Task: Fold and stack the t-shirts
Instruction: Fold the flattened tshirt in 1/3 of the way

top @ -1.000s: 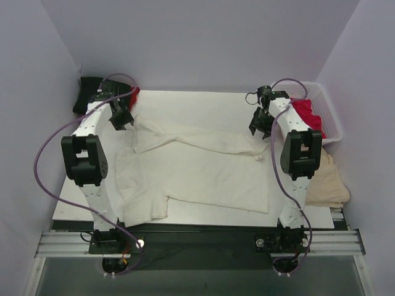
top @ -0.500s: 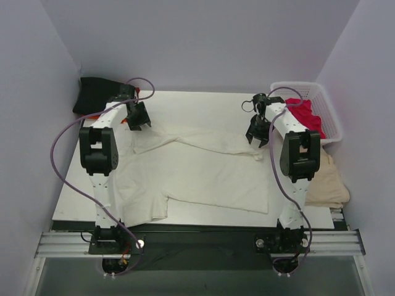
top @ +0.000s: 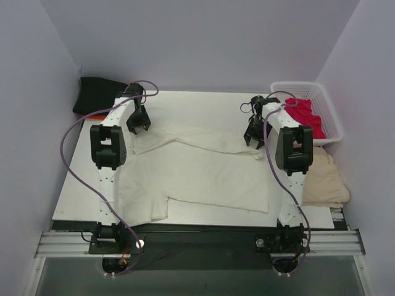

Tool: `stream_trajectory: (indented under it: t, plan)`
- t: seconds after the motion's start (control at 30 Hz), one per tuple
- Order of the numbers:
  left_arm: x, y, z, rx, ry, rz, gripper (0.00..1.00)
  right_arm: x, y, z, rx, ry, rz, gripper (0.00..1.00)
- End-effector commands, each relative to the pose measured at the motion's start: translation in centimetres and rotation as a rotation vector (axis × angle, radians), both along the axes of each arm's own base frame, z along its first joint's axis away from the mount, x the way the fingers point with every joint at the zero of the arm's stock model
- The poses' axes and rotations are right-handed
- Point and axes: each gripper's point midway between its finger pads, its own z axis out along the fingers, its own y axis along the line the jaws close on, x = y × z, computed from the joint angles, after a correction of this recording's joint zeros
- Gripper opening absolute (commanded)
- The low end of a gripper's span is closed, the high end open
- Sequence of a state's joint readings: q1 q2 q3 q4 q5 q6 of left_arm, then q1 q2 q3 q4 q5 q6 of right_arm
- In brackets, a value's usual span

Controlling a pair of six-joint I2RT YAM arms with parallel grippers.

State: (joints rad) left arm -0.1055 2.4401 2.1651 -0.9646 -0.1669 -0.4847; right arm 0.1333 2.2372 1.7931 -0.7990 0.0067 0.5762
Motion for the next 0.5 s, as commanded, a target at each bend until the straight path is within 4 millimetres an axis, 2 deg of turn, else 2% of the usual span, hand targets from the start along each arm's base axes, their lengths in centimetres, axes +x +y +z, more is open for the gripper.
stream_trajectory:
  t: [0.0,0.13,0.17,0.23,0.33,0.37,0.4,0.47]
  plan:
    - [-1.3,1.9,0.7,0.068,0.050,0.052,0.64,0.0,-1.2,0.4,-0.022,0.045,-0.020,0.44]
    - [-0.8,1.2,0.7,0.039,0.046,0.043,0.64,1.8,-2.3,0.0,-0.043,0.038,-0.017,0.44]
    - [-0.7,1.1,0.4,0.034,0.048,0.042,0.64,3.0,-2.4,0.1,-0.041,0.019,-0.016,0.44]
    - [-0.5,0.7,0.4,0.018,0.047,0.034,0.64,4.0,-2.8,0.2,-0.037,0.010,-0.013,0.45]
    - [0.1,-0.1,0.4,-0.014,0.037,0.015,0.64,6.6,-2.9,0.7,-0.015,-0.050,0.000,0.46]
    - [0.4,-0.3,0.3,-0.024,0.032,0.011,0.64,7.2,-2.7,0.2,-0.006,-0.052,0.010,0.46]
    - [0.6,-0.5,0.4,-0.032,0.029,0.007,0.64,8.8,-2.8,1.3,-0.004,-0.107,0.016,0.47]
    - [0.8,-0.7,0.3,-0.045,0.029,0.004,0.64,9.8,-2.2,1.5,0.030,-0.133,0.040,0.48]
